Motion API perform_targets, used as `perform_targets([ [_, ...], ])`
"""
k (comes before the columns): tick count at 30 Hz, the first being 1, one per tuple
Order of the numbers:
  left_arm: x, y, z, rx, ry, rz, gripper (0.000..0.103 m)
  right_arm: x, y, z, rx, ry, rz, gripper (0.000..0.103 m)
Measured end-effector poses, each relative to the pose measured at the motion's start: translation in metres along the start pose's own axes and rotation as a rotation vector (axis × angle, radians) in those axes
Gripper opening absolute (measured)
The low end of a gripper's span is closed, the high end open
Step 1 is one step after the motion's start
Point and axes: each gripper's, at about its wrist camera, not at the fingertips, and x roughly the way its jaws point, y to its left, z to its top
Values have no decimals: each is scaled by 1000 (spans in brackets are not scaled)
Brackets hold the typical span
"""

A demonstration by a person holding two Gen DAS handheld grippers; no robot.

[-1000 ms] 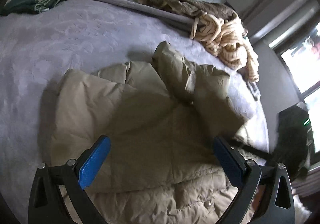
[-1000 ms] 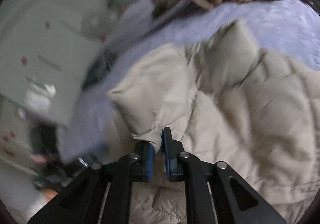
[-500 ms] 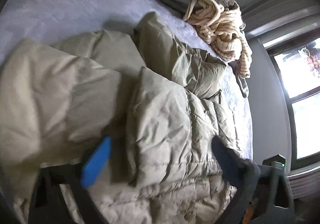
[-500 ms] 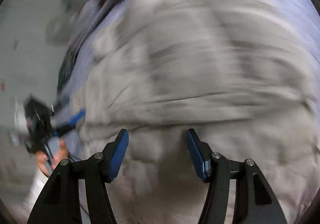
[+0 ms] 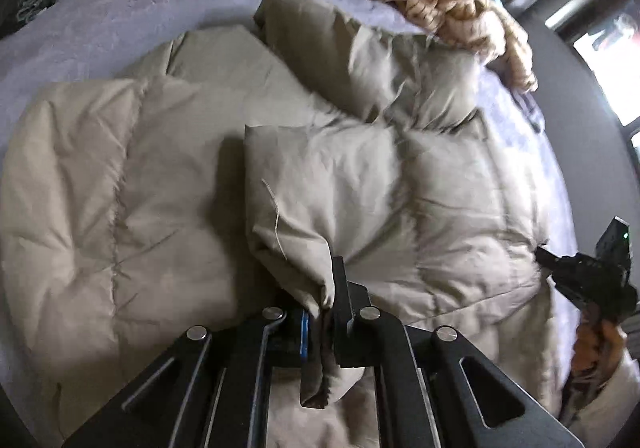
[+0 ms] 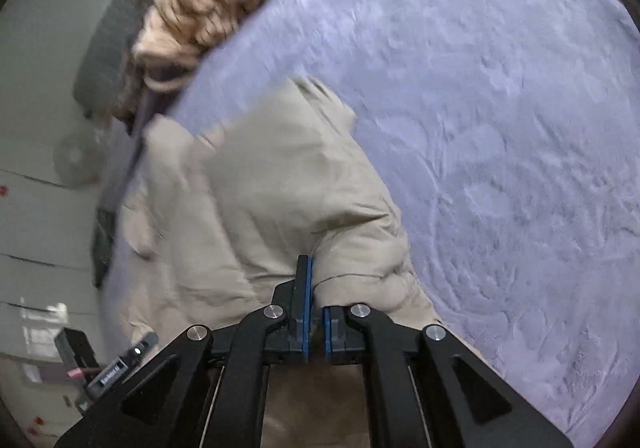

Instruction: Fold large clothes

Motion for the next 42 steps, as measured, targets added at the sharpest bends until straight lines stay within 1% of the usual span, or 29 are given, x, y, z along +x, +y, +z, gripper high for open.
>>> perform_targets([
  [1,0,-1,-1,1,-4,13,13,7,-6,-1,14,14,-3,5],
  [2,-3,-2,0,2,-13,36,17,13,-10,-1,34,22,2,5],
  [3,-6,-2,-1,4,-17,58,29,16,-13,-1,51,22,8,5],
  [4,-11,-2,-1,9,-23,90,37,11,-16,-4,55,21,12,9],
  [5,-17,-1,-1,14,-34,127,60,9,-14,-4,52,23,15,11],
  [6,-28,1,-2,19,-65,166,70,3,-13,-5,38,34,11,21],
  [7,-38,5,-2,18,-91,183,70,1,-8,-5,11,60,3,40],
  [8,-48,9,-2,17,-107,189,70,-5,-6,-9,-23,87,7,52],
  [9,-57,14,-1,7,-115,188,69,-14,0,-12,-66,95,10,67],
  [10,-65,17,0,-5,-132,187,67,-26,5,-15,-104,74,13,68],
  [12,-81,21,1,-7,-172,156,31,-52,13,-16,-179,-7,49,68],
  [13,-81,19,6,-2,-172,141,27,-58,15,-12,-188,-46,58,68],
  [14,-82,15,9,6,-177,122,26,-65,13,-6,-183,-92,52,68],
  [16,-75,2,16,44,-184,77,26,-59,-2,17,-102,-123,47,68],
  [17,-68,-6,18,58,-182,74,26,-49,-12,28,-46,-111,70,67],
  [18,-61,-11,20,72,-175,74,26,-35,-22,37,17,-89,100,58],
  [19,-51,-16,22,80,-164,84,26,-19,-31,46,75,-50,132,23],
  [20,-40,-20,24,83,-152,98,26,-5,-31,50,96,-20,147,7],
  [21,-23,-22,27,89,-133,127,26,10,-29,53,98,11,142,4],
  [23,0,-19,28,111,-114,175,26,28,-23,54,47,24,95,3],
  [24,11,-16,29,123,-113,185,26,39,-20,54,6,23,39,0],
  [26,22,-11,31,118,-112,173,26,53,-23,54,-24,12,-15,0],
  [28,23,-11,32,118,-113,176,26,55,-33,49,-29,-5,-31,0],
  [31,11,-16,32,118,-110,209,26,46,-33,49,-49,-12,-51,0],
  [32,2,-17,30,114,-117,221,26,37,-26,47,-84,-20,-90,0],
  [34,-16,-17,25,110,-134,205,26,26,-9,44,-160,-45,-148,0],
  [37,-35,-15,12,105,-140,161,26,1,5,24,-263,-89,-191,0],
  [39,-37,-16,1,113,-121,157,26,-10,10,8,-315,-100,-207,0],
  [42,-20,-13,-12,129,-75,215,26,-5,9,-9,-354,-74,-235,0],
])
